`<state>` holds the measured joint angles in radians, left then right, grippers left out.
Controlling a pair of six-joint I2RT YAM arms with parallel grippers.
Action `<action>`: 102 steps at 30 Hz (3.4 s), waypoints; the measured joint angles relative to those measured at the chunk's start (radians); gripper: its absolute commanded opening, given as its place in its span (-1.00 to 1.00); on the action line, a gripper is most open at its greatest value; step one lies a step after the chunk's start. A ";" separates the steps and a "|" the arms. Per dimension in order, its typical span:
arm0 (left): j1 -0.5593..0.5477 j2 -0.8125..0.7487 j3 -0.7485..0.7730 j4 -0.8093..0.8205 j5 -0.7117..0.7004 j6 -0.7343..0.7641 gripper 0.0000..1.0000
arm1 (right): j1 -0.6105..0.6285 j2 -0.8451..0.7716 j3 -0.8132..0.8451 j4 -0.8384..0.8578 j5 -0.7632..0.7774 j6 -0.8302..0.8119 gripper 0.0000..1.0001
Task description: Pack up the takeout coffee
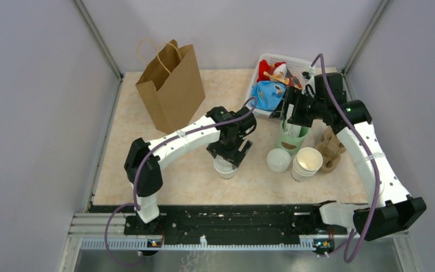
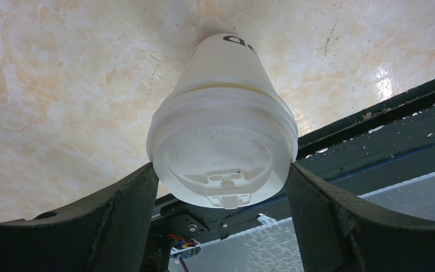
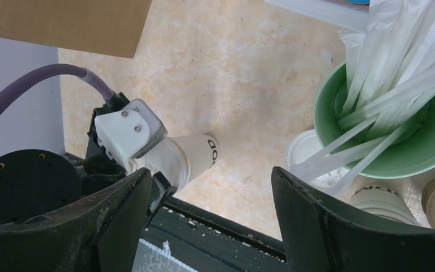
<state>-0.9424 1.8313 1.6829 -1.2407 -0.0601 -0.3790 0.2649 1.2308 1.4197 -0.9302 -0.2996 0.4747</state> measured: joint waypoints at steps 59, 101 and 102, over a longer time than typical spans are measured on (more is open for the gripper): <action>0.421 -0.354 -0.513 0.420 0.569 -0.250 -0.07 | 0.311 0.296 -0.301 0.307 -0.272 0.018 -0.35; 0.434 -0.497 -0.565 0.446 0.511 -0.201 0.03 | 0.341 0.309 -0.363 0.385 -0.239 0.088 -0.43; 0.438 -0.515 -0.573 0.449 0.509 -0.201 -0.07 | 0.341 0.309 -0.360 0.381 -0.238 0.087 -0.43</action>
<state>-0.5045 1.3159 1.1095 -0.7921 0.4484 -0.5800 0.6064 1.5402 1.0595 -0.5495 -0.5373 0.5621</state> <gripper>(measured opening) 0.595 0.284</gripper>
